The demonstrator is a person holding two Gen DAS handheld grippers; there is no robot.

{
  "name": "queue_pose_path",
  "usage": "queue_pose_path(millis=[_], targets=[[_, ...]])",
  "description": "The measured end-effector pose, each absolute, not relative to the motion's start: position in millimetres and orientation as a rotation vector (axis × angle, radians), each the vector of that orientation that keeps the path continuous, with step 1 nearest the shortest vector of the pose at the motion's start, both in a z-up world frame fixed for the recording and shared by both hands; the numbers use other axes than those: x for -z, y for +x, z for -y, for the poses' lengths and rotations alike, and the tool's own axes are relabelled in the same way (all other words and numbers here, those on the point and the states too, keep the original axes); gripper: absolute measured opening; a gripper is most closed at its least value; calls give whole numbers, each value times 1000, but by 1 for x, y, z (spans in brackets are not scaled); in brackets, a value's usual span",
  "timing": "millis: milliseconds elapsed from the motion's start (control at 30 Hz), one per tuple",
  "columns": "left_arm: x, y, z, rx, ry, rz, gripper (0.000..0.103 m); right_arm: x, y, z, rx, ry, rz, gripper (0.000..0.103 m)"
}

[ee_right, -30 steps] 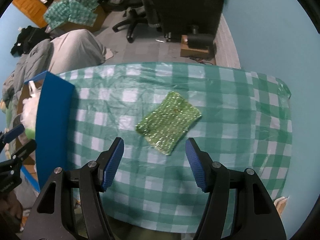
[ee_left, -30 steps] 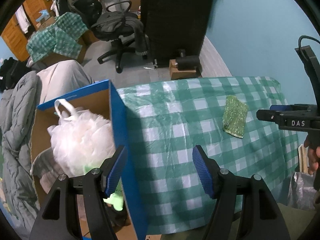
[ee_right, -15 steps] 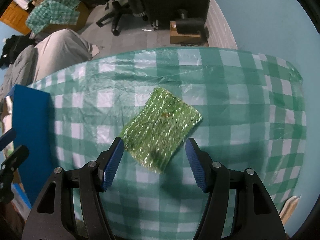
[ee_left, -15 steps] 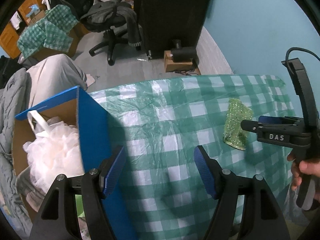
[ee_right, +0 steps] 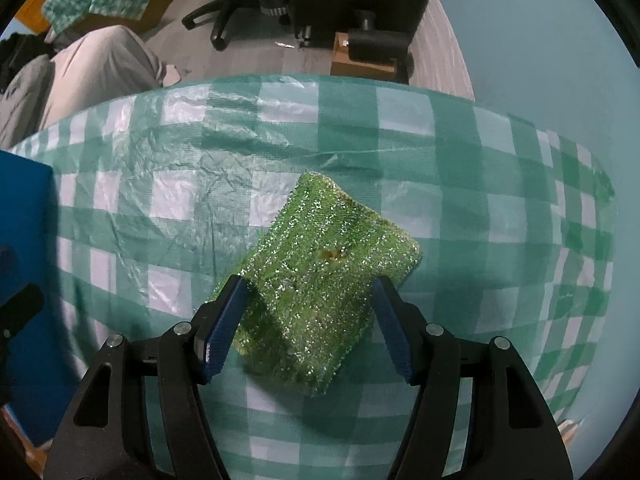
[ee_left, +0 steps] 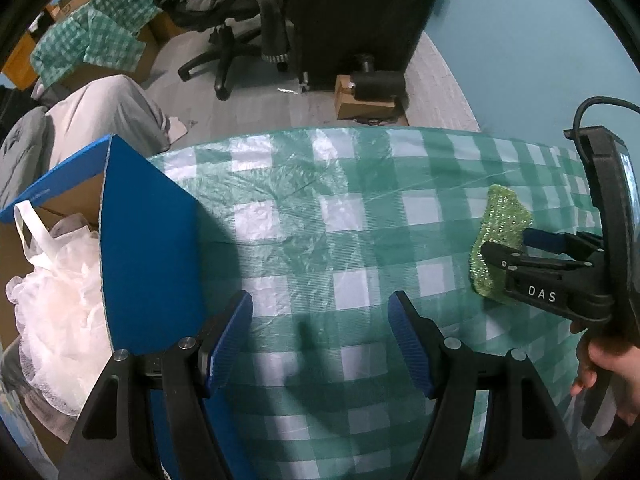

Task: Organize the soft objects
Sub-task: 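Grasp the green glittery scrubber with the right tool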

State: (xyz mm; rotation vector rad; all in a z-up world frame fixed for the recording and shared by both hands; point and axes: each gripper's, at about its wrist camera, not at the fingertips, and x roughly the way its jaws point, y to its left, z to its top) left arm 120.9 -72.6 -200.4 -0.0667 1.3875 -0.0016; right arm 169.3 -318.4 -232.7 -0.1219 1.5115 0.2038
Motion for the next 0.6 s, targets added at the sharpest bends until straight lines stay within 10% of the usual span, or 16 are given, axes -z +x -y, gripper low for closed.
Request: queue_pose_path(millis=[200,400,600], targets=[[199,117,73,2,-81,-1384,72,231,162,309,-205,-162,-1488,62],[194,110,73,5,-79,-1372,72,226,153,300,-272,-199,-1471,16],[192,102,71,12,-93,-1374,54,219,145,300,-323,-182,-1470,11]])
